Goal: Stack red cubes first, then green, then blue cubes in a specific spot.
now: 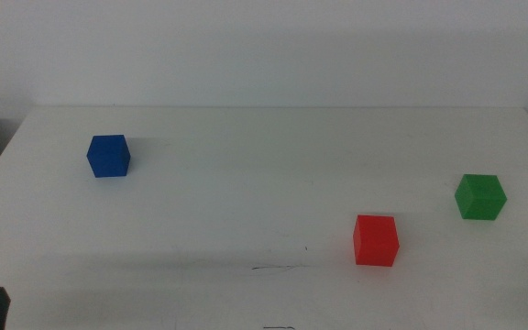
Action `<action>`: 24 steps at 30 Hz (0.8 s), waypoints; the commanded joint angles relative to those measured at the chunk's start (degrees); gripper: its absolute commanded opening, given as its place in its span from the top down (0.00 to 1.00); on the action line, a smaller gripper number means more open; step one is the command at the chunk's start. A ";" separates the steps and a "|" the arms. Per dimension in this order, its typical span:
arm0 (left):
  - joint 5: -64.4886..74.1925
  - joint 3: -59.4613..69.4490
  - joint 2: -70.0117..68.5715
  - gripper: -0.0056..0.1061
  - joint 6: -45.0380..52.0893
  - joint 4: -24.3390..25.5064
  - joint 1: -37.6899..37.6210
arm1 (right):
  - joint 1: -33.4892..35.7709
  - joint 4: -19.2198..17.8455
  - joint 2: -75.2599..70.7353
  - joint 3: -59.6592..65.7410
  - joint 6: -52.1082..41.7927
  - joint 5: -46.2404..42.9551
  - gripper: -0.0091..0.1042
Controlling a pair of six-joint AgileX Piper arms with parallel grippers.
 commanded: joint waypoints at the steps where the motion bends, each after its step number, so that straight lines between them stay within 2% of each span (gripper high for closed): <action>1: -4.75 -0.08 -1.49 0.14 -0.09 -0.50 -0.27 | -0.20 0.46 -0.10 -0.99 -0.48 -4.51 0.09; 2: -4.75 -0.08 -1.49 0.14 -0.09 -0.50 -0.27 | -0.20 0.46 0.21 -1.37 -0.48 -4.44 0.09; 3: -4.75 -0.08 -1.49 0.14 -0.09 -0.50 -0.27 | -0.20 2.54 2.75 -4.93 -0.48 -1.33 0.09; 4: -4.75 -0.08 -1.49 0.14 -0.09 -0.50 -0.27 | -0.20 2.82 4.20 -6.91 -0.48 0.53 0.09; 12: -4.75 -0.08 -1.49 0.14 -0.09 -0.50 -0.27 | -0.20 2.97 21.11 -25.17 -0.48 11.97 0.09; 19: -4.75 -0.08 -1.49 0.14 -0.09 -0.50 -0.27 | -0.20 7.31 37.77 -42.69 -0.71 31.04 0.09; 24: -4.75 -0.08 -1.49 0.14 -0.09 -0.50 -0.27 | -0.13 7.36 49.07 -54.19 -0.45 39.60 0.09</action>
